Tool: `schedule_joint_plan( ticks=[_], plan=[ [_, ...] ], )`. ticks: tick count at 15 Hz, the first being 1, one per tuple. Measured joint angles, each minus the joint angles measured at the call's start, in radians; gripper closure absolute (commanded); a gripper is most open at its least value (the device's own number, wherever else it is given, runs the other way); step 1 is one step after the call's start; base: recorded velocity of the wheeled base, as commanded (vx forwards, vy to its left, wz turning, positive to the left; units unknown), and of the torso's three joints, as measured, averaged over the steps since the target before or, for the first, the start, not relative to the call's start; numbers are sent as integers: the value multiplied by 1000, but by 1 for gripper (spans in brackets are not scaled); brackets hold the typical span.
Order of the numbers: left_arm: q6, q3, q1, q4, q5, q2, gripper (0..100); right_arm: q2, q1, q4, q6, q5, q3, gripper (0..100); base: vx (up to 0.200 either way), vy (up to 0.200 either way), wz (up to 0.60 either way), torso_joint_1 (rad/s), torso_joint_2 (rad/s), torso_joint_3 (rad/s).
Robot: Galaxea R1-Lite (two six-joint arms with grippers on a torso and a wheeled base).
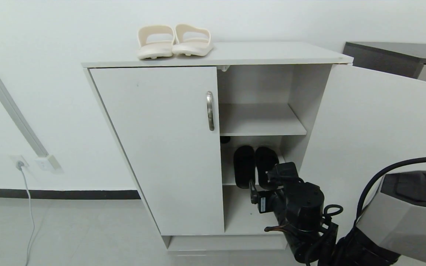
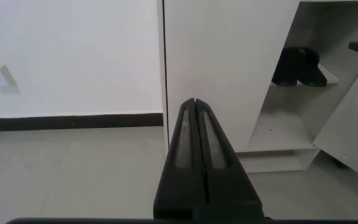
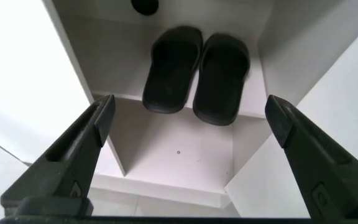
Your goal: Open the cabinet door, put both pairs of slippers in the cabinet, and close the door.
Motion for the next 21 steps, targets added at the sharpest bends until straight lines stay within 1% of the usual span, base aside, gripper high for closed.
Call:
schedule_joint_plan(
  ticks=[6,10,11,21],
  plan=[
    [-2,0,0,0,1,0,100,20,-4,-51,5,4,9,0,0,0,0,0,0,0],
    [-5,0,0,0,1,0,100,26,-10,-55,3,3,16,0,0,0,0,0,0,0],
    [-11,0,0,0,2,0,100,26,-11,-59,2,3,16,0,0,200,0,-2,2,2],
    [-12,0,0,0,3,0,100,27,-2,-67,-1,-2,22,0,0,200,0,3,4,2]
  ],
)
